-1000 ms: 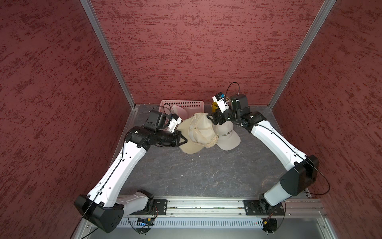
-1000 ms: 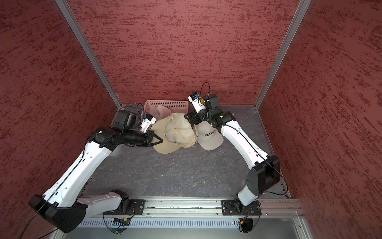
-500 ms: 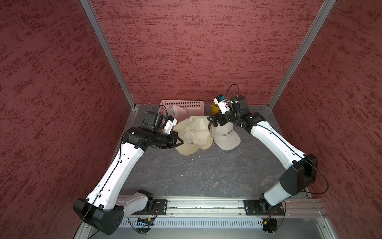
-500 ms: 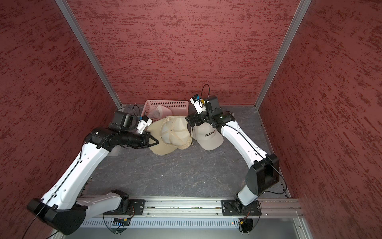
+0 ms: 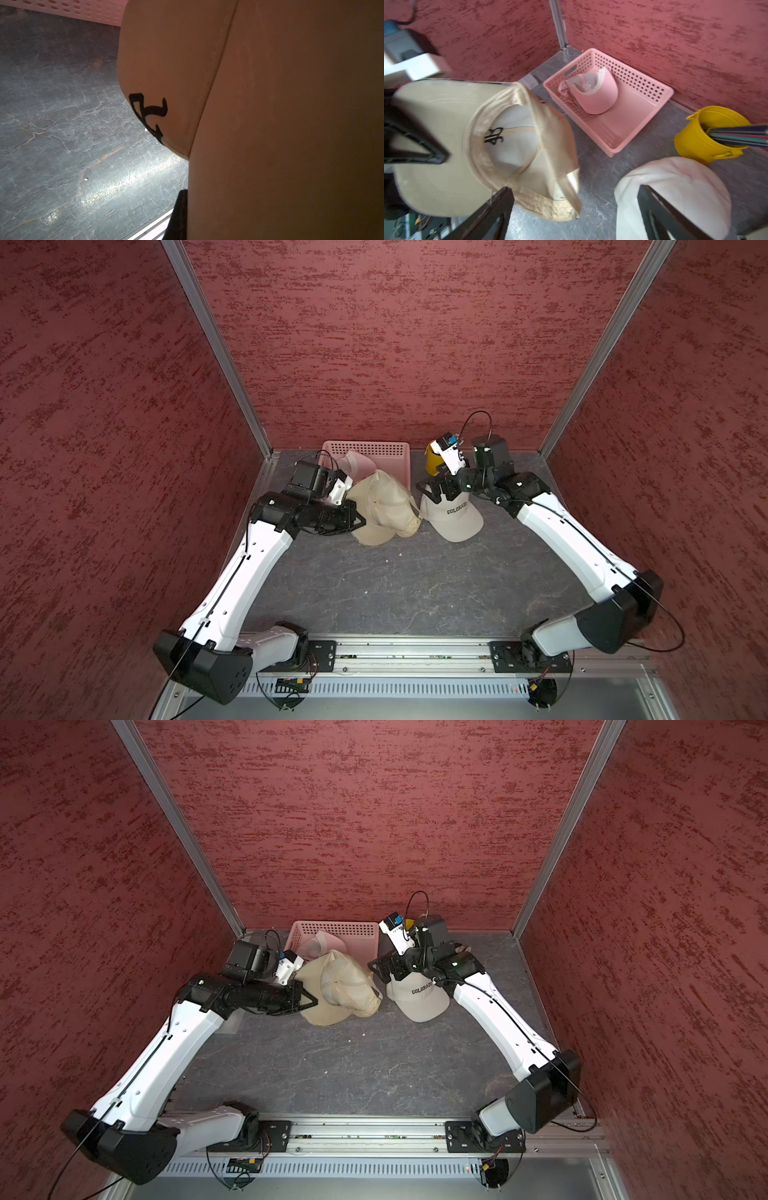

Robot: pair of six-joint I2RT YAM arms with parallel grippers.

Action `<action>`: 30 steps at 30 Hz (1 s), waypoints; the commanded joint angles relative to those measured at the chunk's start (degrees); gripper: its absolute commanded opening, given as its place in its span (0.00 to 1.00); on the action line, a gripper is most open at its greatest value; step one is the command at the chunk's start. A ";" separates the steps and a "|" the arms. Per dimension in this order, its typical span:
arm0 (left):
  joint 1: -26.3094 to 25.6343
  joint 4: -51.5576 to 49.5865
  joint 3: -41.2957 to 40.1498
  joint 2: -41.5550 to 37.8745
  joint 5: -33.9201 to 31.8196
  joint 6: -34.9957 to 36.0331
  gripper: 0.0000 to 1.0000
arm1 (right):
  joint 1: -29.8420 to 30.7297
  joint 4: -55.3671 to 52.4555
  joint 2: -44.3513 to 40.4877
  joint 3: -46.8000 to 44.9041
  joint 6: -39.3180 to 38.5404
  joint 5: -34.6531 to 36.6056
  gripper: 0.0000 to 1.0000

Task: Turn the baseball cap inside out
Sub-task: Turn over the baseball cap.

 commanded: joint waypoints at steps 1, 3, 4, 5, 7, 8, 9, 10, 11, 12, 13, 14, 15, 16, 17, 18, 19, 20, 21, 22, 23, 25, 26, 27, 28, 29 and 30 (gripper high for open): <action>0.26 3.06 1.87 0.31 -0.01 -0.25 0.00 | 4.59 -0.52 0.03 0.61 2.37 -5.89 0.98; 0.29 2.98 2.12 0.60 0.15 -0.16 0.00 | 6.90 1.71 1.04 -0.29 4.24 -7.98 0.95; 0.31 2.99 2.28 0.64 0.32 -0.24 0.00 | 8.00 3.65 1.56 -1.01 5.35 -8.53 0.93; 0.32 3.06 2.31 0.65 0.65 -0.25 0.00 | 8.95 6.03 2.10 -1.87 6.50 -8.79 0.92; 0.16 3.15 2.38 0.56 1.14 -0.42 0.00 | 9.59 10.26 3.68 -2.73 9.08 -9.26 0.89; 0.21 3.11 2.48 0.39 1.39 -0.49 0.00 | 9.61 11.64 4.81 -2.66 10.47 -8.75 0.85; 0.16 2.98 2.66 0.17 1.49 -0.51 0.00 | 9.62 12.60 5.79 -2.57 11.18 -8.53 0.81; 0.16 2.81 2.82 -0.09 1.63 -0.60 0.00 | 9.62 13.87 7.03 -2.48 11.85 -8.48 0.76; 0.22 2.56 2.92 -0.38 1.74 -0.67 0.00 | 9.62 14.67 8.24 -2.25 12.42 -8.23 0.70; 0.14 2.33 3.09 -0.56 1.77 -0.69 0.00 | 9.62 14.86 9.47 -1.49 12.74 -8.43 0.64; 0.13 2.14 3.18 -0.80 1.77 -0.69 0.00 | 9.62 14.96 10.82 -0.49 13.11 -8.81 0.56; 0.08 1.97 3.19 -0.91 1.77 -0.77 0.00 | 9.62 15.63 12.16 0.22 13.58 -9.27 0.51; 0.01 1.94 3.21 -1.07 1.92 -0.91 0.00 | 9.61 16.23 13.24 0.75 13.85 -9.22 0.46; -0.23 1.92 3.19 -1.20 2.11 -1.03 0.00 | 9.62 16.53 14.50 1.71 14.11 -8.90 0.40; -0.50 2.00 3.16 -1.41 2.07 -1.25 0.00 | 9.54 16.49 15.84 2.74 14.03 -8.56 0.37; -0.75 2.09 2.98 -1.62 2.10 -1.43 0.00 | 9.53 16.32 16.85 3.65 14.02 -8.12 0.33; -1.03 2.10 2.87 -1.79 2.09 -1.60 0.00 | 9.48 16.43 17.76 4.44 14.05 -7.69 0.28; -1.22 2.12 2.69 -1.98 2.03 -1.77 0.00 | 9.44 16.62 18.40 4.88 14.04 -7.31 0.23; -1.48 2.02 2.51 -2.16 1.82 -1.93 0.00 | 9.31 17.01 18.84 5.39 14.24 -6.37 0.08; -1.68 2.01 2.33 -2.33 1.76 -2.07 0.00 | 9.26 17.89 18.96 5.50 14.69 -5.55 0.00; -1.84 2.01 2.09 -2.47 1.63 -2.16 0.00 | 9.25 18.89 19.06 5.46 14.99 -5.17 0.00; -2.02 2.25 1.55 -2.69 1.42 -2.56 0.00 | 9.00 20.82 19.20 5.48 15.92 -4.60 0.00; -2.00 2.48 1.35 -2.78 1.50 -2.79 0.00 | 8.91 21.70 19.23 5.51 16.43 -4.22 0.00; -2.12 2.68 1.09 -2.87 1.47 -2.92 0.00 | 8.77 22.87 19.30 5.46 17.11 -3.76 0.00; -2.21 3.00 0.82 -2.87 1.58 -3.12 0.00 | 8.69 24.22 19.29 5.29 18.03 -3.58 0.00; -2.30 3.19 0.71 -2.96 1.58 -3.30 0.00 | 8.58 25.53 19.20 4.97 18.89 -3.26 0.00; -2.38 3.41 0.43 -3.00 1.56 -3.49 0.00 | 8.48 27.80 18.90 4.30 20.07 -2.44 0.00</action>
